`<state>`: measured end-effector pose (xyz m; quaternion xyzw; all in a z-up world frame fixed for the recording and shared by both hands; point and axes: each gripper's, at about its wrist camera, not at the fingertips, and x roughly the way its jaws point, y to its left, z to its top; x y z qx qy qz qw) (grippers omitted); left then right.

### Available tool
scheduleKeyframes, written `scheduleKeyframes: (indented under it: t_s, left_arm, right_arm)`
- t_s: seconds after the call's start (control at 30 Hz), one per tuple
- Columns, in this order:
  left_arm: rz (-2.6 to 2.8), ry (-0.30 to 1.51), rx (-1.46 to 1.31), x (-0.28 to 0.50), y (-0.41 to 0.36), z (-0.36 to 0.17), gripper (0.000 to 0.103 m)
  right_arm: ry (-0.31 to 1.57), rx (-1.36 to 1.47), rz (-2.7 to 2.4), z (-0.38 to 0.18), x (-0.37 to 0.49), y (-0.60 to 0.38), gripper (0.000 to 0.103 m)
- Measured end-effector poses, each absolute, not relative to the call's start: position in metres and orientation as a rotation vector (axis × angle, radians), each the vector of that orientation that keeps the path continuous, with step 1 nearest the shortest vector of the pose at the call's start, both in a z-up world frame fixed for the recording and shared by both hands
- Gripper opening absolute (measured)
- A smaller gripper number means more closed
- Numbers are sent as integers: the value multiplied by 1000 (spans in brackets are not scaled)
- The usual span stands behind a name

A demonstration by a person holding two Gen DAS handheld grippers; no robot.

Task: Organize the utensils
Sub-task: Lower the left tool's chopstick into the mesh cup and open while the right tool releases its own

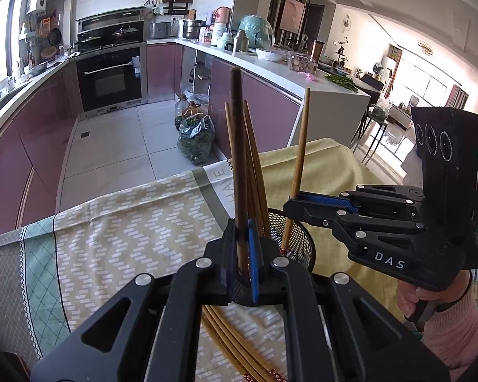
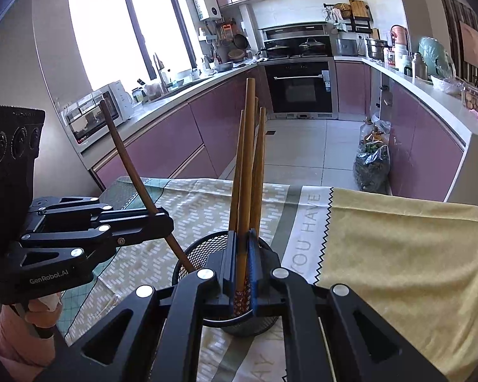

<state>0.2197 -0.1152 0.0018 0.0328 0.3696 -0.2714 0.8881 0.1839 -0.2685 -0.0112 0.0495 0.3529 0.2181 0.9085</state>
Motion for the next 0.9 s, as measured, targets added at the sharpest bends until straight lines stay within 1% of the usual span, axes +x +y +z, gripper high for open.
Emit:
scheduleKeyframes:
  t_s: [0.17, 0.23, 0.27, 0.33, 0.4, 0.43, 0.5, 0.57, 0.7, 0.77, 0.87, 0.9]
  left_arm:
    - [-557, 782, 74, 230, -120, -4, 8]
    - [-548, 784, 69, 231, -121, -5, 9]
    - [-548, 785, 67, 231, -121, -7, 13]
    - [-547, 781, 64, 229, -120, -9, 14]
    - [-535, 770, 61, 226, -117, -10, 22]
    - [-525, 766, 59, 224, -115, -11, 29]
    - [-506, 753, 58, 219, -111, -12, 29]
    - [-500, 739, 51, 212, -106, -12, 29]
    - [-480, 693, 33, 195, -93, -9, 31]
    - [-474, 674, 24, 185, -84, -10, 34]
    - [-459, 658, 14, 171, -70, -13, 38]
    - [-455, 659, 12, 167, -66, -15, 40]
  right_arm:
    - [733, 113, 437, -14, 189, -270, 7]
    - [735, 120, 433, -15, 190, -272, 9]
    - [732, 124, 428, -16, 190, -273, 9]
    - [734, 136, 428, -17, 191, -275, 10]
    - [731, 143, 428, -17, 191, -277, 10]
    - [728, 148, 425, -17, 190, -278, 10]
    - [723, 159, 430, -17, 188, -281, 13]
    - [711, 162, 433, -16, 184, -282, 14]
    - [691, 167, 453, -14, 172, -282, 20]
    - [669, 162, 477, -10, 160, -280, 22]
    - [640, 147, 521, -5, 140, -276, 31]
    - [633, 140, 532, -5, 133, -274, 32]
